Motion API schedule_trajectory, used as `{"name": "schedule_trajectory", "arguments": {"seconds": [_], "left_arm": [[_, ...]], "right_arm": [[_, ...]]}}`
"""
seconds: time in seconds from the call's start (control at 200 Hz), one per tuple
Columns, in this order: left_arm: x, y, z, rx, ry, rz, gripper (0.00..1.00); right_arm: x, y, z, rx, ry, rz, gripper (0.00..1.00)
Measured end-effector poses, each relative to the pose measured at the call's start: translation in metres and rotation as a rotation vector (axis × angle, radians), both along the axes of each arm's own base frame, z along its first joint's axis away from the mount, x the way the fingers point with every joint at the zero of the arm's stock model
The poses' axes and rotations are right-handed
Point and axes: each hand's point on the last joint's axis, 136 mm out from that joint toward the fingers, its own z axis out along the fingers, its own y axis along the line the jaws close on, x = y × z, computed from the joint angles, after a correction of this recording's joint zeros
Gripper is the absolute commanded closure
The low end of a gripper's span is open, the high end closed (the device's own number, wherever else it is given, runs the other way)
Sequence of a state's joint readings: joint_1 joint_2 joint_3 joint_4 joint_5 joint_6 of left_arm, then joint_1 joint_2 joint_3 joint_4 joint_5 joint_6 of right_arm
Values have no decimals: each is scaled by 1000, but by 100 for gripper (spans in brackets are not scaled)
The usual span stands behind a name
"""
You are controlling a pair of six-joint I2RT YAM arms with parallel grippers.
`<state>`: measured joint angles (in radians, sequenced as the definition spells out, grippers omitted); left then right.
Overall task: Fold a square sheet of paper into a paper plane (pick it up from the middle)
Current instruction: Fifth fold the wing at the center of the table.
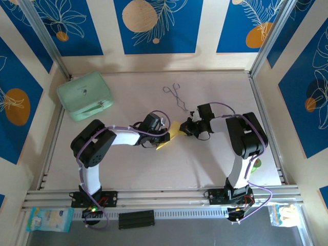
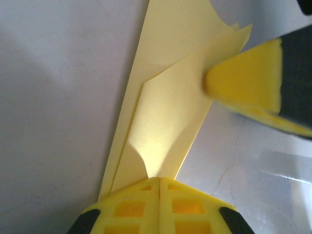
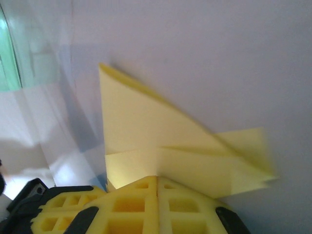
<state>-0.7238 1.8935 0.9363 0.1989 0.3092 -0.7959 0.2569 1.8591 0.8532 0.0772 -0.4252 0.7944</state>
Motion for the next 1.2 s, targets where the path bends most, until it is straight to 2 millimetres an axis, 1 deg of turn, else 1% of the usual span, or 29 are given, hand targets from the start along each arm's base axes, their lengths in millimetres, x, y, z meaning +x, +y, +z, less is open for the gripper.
{"name": "schedule_trajectory", "arguments": {"seconds": [0.23, 0.415, 0.485, 0.55, 0.585, 0.65, 0.69, 0.75, 0.84, 0.94, 1.016, 1.141, 1.196], "left_arm": [[-1, 1, 1, 0, -1, 0, 100], [-2, 2, 0, 4, 4, -1, 100], [-2, 2, 0, 4, 5, -1, 100], [-2, 2, 0, 6, 7, -1, 100], [-3, 2, 0, 7, 7, -1, 100], [-3, 2, 0, 9, 9, -1, 100], [-3, 2, 0, 9, 10, -1, 100], [-3, 2, 0, 11, 12, -1, 100], [-3, 2, 1, 11, 12, -1, 100], [-2, 2, 1, 7, 18, 6, 100], [-3, 2, 1, 3, 30, 21, 100], [-5, 4, 1, -10, 57, 52, 100], [-5, 5, 1, -16, 66, 64, 100]], "right_arm": [[21, -33, 0, -20, 21, -113, 98], [26, -51, 2, -59, 23, -173, 97], [29, -57, 11, -75, 2, -194, 96], [32, -59, 26, -78, -39, -203, 96], [33, -56, 35, -74, -63, -196, 96], [29, -41, 49, -59, -106, -159, 96], [24, -29, 53, -47, -120, -129, 96], [15, -11, 53, -33, -120, -85, 96], [0, 13, 47, -15, -89, -25, 96], [-10, 28, 36, -10, -55, 10, 96], [-14, 33, 25, -8, -25, 23, 96], [-21, 36, 4, -19, 37, 35, 96], [-22, 38, 1, -10, 47, 44, 96]]}}
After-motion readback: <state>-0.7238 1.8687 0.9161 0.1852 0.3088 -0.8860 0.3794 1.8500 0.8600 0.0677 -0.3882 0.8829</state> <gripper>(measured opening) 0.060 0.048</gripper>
